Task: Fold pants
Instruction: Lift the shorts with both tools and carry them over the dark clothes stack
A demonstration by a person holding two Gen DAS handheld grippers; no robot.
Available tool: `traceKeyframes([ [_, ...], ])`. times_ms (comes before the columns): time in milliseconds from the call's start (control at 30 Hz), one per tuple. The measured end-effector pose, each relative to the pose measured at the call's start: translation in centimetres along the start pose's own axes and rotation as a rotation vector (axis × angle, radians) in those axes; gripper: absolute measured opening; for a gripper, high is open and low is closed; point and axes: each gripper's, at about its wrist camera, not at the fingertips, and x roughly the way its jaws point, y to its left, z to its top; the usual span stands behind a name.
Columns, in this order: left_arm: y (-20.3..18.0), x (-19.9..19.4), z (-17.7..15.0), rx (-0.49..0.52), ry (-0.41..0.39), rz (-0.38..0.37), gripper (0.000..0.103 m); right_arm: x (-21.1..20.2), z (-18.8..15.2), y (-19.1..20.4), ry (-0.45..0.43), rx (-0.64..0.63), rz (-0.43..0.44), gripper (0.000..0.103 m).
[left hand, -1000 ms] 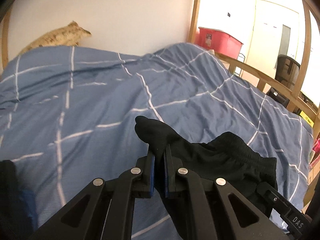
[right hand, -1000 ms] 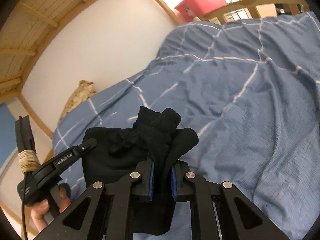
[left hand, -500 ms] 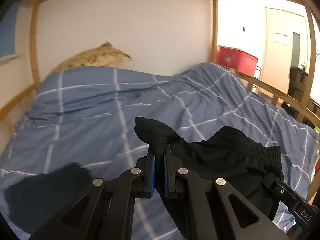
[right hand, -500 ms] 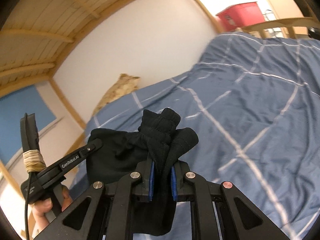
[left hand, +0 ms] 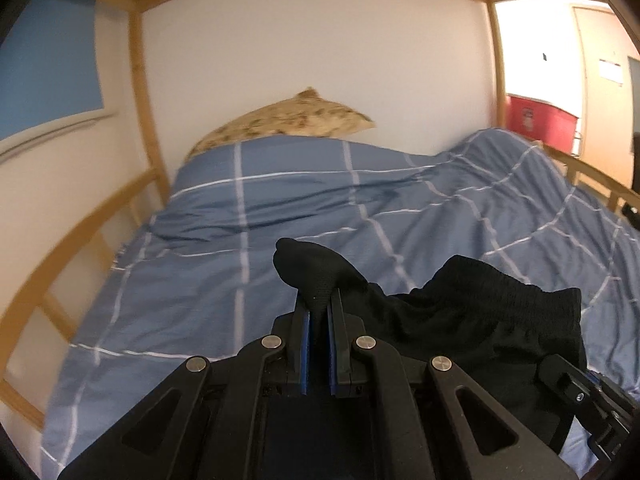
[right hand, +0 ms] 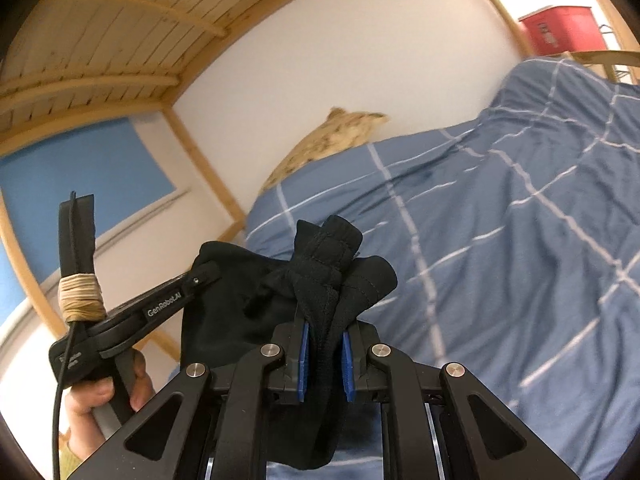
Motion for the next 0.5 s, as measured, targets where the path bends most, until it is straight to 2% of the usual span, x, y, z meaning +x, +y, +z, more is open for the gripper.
traceKeyframes([
  [200,3.9,2.6,-0.1,-0.005,0.037,0.035,0.009,4.0,-1.6,3.2,0.018,-0.032,0.01,0.014],
  [300,5.5,4.2,-0.9,-0.015,0.073,0.053,0.008,5.6,-2.8,3.9,0.03,-0.057,-0.011,0.014],
  [500,7.3,5.3,-3.5,-0.018,0.135,0.08,0.009,7.2,-6.2,4.1,0.121,-0.03,-0.03,0.015],
])
